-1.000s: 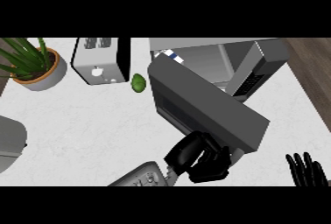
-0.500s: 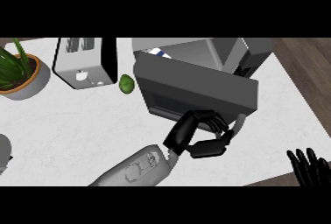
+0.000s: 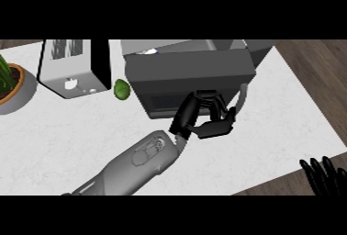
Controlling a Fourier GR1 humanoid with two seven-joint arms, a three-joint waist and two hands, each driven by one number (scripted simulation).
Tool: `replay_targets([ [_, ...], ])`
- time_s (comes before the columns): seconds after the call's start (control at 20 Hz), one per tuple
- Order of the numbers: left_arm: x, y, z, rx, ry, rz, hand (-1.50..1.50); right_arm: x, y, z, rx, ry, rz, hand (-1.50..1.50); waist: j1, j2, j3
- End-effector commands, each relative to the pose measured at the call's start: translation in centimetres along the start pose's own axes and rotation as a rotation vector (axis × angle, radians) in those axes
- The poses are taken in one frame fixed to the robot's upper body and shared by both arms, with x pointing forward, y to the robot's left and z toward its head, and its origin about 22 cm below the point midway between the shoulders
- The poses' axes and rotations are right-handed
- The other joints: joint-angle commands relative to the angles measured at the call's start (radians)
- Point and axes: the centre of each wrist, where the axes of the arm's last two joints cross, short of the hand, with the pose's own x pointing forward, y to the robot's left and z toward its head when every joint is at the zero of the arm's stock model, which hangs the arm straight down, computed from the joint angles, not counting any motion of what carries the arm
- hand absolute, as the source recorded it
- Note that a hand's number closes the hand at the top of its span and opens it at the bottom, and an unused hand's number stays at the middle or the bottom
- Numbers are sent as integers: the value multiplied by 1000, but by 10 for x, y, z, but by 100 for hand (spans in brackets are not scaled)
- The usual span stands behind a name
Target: Pick up the milk, place it into the microwave and close the microwave
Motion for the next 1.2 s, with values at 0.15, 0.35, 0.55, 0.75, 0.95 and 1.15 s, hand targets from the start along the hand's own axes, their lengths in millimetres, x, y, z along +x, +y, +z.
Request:
replay_targets([
  [0.15,13,14,-27,74,-48,25,150,12,0,-6,43,-29,-42,-150,-47,15,2],
  [0.35,17,19,-38,97,-66,21,150,19,-1,-7,51,-25,-40,-150,-66,22,3],
  [0.55,22,24,-46,112,-72,34,150,26,1,-12,80,-45,-58,-150,-82,24,3],
  [0.75,18,24,-45,121,-85,39,150,30,2,-13,94,-31,-77,-150,-89,28,3],
  [0.95,19,26,-47,137,-88,58,150,36,1,-18,116,-41,-82,-150,-84,30,3],
  [1.15,14,27,-46,159,-91,44,150,45,-3,-21,122,-69,-57,-150,-99,23,5],
])
